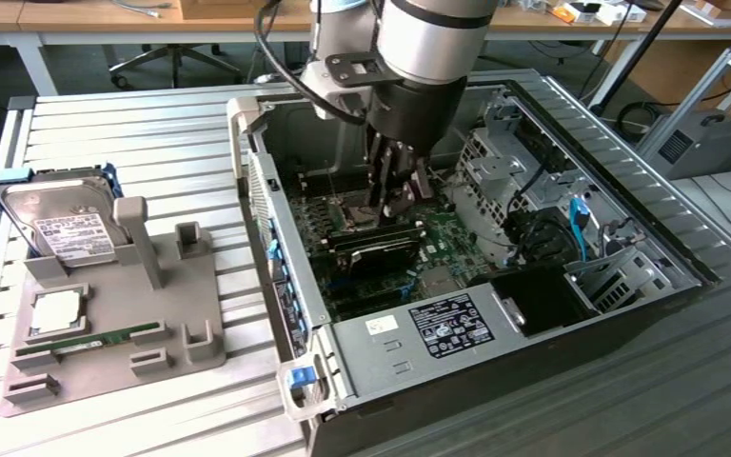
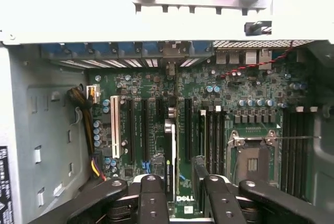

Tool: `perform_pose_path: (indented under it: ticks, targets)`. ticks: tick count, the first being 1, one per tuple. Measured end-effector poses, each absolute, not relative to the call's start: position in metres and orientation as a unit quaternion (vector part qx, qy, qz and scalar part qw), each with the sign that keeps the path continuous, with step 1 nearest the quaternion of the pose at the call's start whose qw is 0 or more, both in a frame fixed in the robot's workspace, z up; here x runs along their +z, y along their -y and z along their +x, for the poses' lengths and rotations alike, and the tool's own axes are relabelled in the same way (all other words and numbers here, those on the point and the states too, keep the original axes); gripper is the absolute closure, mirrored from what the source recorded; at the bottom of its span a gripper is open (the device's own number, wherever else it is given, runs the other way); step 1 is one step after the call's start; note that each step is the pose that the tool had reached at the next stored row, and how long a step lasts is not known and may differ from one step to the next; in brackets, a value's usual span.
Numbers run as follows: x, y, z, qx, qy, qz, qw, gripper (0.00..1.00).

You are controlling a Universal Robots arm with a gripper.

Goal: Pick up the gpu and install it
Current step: 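Insert the gpu into the slot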

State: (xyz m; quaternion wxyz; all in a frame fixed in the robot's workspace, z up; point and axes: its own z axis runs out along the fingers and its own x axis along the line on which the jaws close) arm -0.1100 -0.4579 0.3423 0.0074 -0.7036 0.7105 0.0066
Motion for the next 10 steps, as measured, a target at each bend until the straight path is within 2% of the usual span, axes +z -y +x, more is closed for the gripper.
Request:
perform_pose_path:
  ticks: [10]
  targets:
    - [0.3445,0.4579,-0.11,0.006,-0.711,-0.704,0.008,0.65]
